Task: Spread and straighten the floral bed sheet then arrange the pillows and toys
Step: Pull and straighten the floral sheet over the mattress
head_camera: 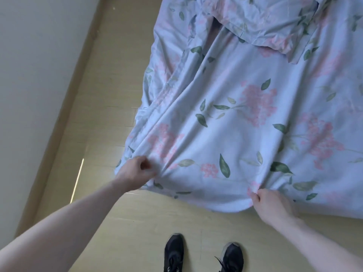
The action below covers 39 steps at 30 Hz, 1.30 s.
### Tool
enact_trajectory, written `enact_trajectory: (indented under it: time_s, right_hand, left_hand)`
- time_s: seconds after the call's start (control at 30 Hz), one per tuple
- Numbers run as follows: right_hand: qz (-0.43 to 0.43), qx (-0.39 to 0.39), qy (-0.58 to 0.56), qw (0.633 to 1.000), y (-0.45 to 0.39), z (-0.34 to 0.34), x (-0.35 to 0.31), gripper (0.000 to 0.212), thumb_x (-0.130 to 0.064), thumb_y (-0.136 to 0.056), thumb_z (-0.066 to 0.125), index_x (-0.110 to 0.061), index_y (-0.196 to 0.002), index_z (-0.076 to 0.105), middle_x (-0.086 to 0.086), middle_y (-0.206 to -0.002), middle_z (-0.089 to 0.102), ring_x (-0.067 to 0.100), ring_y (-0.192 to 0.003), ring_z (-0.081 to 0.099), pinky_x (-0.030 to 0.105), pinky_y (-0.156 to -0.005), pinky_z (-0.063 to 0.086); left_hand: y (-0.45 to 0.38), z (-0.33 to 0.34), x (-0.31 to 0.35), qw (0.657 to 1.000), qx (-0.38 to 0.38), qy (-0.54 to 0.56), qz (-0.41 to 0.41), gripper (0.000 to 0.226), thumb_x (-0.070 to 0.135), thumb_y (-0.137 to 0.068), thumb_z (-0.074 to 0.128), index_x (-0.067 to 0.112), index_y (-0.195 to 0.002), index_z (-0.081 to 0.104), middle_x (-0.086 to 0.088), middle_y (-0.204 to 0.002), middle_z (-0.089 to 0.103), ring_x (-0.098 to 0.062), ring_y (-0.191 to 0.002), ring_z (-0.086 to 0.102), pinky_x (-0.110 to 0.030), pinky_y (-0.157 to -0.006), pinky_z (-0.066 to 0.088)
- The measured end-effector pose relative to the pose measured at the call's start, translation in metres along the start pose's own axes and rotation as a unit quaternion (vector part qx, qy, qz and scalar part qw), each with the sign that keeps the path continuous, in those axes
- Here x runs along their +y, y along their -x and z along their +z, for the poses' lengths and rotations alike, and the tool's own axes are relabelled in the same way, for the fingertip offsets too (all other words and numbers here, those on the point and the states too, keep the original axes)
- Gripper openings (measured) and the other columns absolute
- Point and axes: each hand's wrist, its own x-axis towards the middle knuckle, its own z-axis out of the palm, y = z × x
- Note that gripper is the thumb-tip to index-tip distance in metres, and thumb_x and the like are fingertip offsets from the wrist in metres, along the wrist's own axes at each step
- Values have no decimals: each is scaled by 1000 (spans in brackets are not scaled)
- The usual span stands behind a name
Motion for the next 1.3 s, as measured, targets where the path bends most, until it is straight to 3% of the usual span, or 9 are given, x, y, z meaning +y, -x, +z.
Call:
enact_trajectory:
  time_s: [0.13,0.23,0.33,0.4,0.7,0.83,0.97,1.13,1.3]
  right_hand:
    - [-28,50,-17,998,-22,-3,-48,47,-54,-93,48,-17,-65,46,-3,-62,55,22,-59,56,29,-49,35]
    - [-62,47,-76,994,-29,4,-94,39,-62,-86,59,-25,-81,48,-9,-76,60,26,-77,63,33,-61,46]
    - [-95,23,-86,991,-33,16,-131,52,-65,-75,70,-32,-104,42,-8,-93,54,29,-94,68,33,-65,43]
    - [-110,16,-59,992,-37,26,-143,59,-62,-72,77,-32,-104,37,-7,-95,57,26,-96,68,32,-63,39]
    - [-218,124,-37,967,-29,24,-153,25,-40,-99,56,-25,-85,43,-8,-90,59,24,-81,63,36,-57,46]
    - [-260,172,-38,949,-20,21,-163,25,-33,-94,64,-24,-81,44,-7,-85,60,23,-75,63,33,-50,41]
    - [-206,97,-36,973,-30,35,-164,20,-30,-100,52,-26,-84,42,-6,-93,63,24,-89,66,34,-59,38]
    - [-161,113,-175,965,-11,46,-158,25,-38,-89,69,-34,-99,47,-13,-88,56,22,-83,64,34,-62,46]
    - [-101,98,-73,987,2,54,-110,50,-43,-81,80,-30,-111,42,-5,-110,65,28,-90,70,35,-63,48]
  left_hand:
    - [-42,-26,-18,969,151,107,-165,31,32,-85,64,19,-112,58,2,-118,58,-24,-95,63,-31,-72,45]
    - [-61,-33,-37,947,92,181,-250,56,32,-86,64,18,-137,49,-1,-113,66,-26,-90,70,-30,-66,51]
    - [-66,-30,-48,959,70,178,-208,22,32,-86,66,17,-102,69,6,-71,71,-20,-70,67,-25,-56,49]
    - [-65,-27,-56,969,96,151,-170,16,33,-86,68,18,-81,72,9,-65,68,-17,-67,62,-24,-57,46]
    - [-73,-83,-105,946,269,132,-121,29,48,-93,51,23,-79,56,7,-76,65,-20,-70,61,-34,-66,48]
    - [-86,-82,-126,962,186,59,-189,28,50,-93,53,23,-84,56,3,-82,67,-19,-73,63,-30,-58,44]
    - [-82,-63,-129,957,163,13,-239,19,35,-95,59,16,-96,55,-9,-102,67,-30,-86,60,-36,-72,48]
    - [-20,-5,-85,958,166,151,-179,39,53,-83,54,22,-105,52,5,-102,59,-21,-91,60,-39,-78,49]
    - [28,41,-77,963,67,182,-186,44,40,-78,61,26,-118,47,8,-116,39,-18,-102,57,-41,-88,53]
